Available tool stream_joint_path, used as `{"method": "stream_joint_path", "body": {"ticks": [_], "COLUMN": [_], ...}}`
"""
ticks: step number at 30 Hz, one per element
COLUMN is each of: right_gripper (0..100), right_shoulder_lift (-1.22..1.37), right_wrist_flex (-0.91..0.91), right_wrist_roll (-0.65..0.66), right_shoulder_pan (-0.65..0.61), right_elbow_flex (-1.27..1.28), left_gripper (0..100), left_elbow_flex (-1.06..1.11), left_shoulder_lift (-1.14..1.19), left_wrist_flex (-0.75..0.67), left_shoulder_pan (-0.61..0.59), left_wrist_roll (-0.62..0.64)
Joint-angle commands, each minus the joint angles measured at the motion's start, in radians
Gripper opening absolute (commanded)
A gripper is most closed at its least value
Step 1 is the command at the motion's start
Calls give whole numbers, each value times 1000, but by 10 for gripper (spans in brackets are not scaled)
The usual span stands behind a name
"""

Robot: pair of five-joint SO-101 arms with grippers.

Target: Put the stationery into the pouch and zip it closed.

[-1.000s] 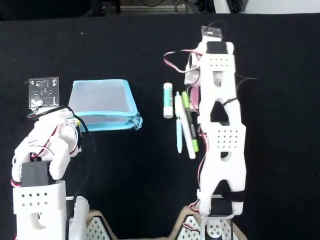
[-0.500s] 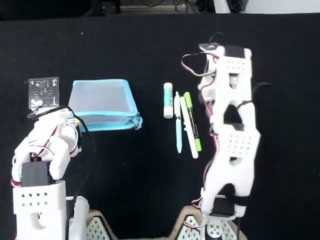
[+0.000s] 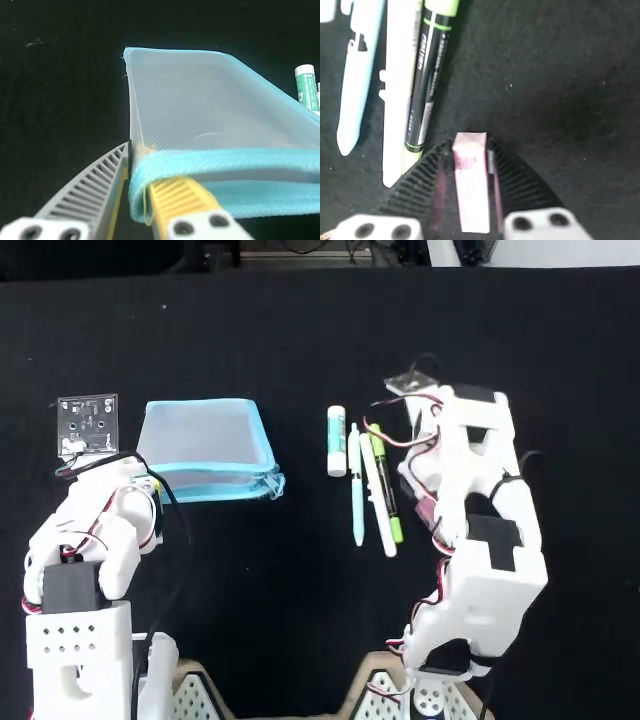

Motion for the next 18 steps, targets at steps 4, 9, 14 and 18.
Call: {"method": "stream_joint_path", "body": {"ticks": [4,9,14,18], "right_gripper": [147,138,138,138], "right_shoulder_lift": [-73,-73,-73,-50], "right_wrist_flex": [-11,8,26,23], "right_wrist_roll": [15,48,107,107], "right_shoulder_pan": [-2,-3,0,0], "right_elbow_flex": [-2,-1,2,-1], "left_gripper": [30,30,30,30], "left_elbow_flex": [-16,-16,-16,-16], "left_shoulder_lift": [-12,-12,-12,-12], "left_wrist_flex": [-12,-12,-12,-11], "left_shoulder_pan": [-8,-8,-8,-8], "left_wrist_roll": [11,11,11,11]}}
